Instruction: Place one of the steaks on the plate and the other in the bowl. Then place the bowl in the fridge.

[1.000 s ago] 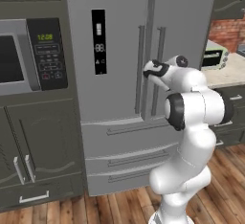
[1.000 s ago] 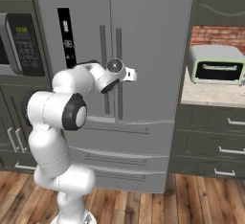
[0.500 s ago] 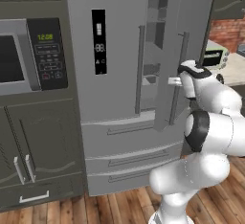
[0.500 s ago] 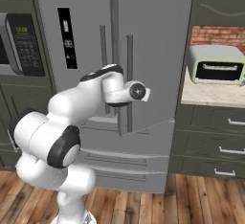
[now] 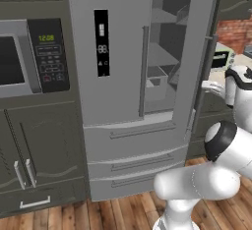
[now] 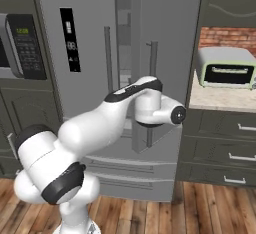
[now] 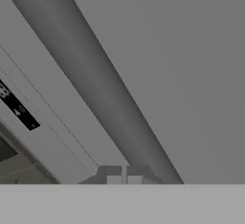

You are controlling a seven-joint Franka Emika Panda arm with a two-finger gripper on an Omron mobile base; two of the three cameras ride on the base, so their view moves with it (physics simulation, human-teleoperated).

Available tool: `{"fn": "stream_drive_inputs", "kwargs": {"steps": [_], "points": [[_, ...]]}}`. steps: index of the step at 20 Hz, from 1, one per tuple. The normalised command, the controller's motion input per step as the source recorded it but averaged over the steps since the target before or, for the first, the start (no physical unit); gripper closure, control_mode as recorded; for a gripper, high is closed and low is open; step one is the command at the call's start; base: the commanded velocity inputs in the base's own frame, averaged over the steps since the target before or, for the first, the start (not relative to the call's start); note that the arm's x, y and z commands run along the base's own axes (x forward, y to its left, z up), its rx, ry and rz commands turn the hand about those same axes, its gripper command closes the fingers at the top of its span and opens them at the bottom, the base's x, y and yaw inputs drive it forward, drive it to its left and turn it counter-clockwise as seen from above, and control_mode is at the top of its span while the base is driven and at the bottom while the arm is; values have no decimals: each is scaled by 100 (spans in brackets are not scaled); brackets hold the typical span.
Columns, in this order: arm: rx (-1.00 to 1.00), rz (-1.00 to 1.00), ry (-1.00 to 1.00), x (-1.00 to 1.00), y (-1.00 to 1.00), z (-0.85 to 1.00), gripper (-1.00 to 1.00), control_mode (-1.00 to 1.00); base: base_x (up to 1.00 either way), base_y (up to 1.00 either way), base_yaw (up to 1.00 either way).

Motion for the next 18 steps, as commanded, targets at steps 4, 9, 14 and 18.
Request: {"fn": "stream_drive_inputs", "kwargs": {"steps": [4,9,14,18], "points": [[-2,4,2,0,4,1,-100,-100,0,0,0],[0,3,2,0,2,0,-100,-100,0,0,0],[-2,-6,1,-31,-7,6,-100,-100,0,0,0],[-12,-17,0,-88,-5,8,-100,-100,0,0,0]]}}
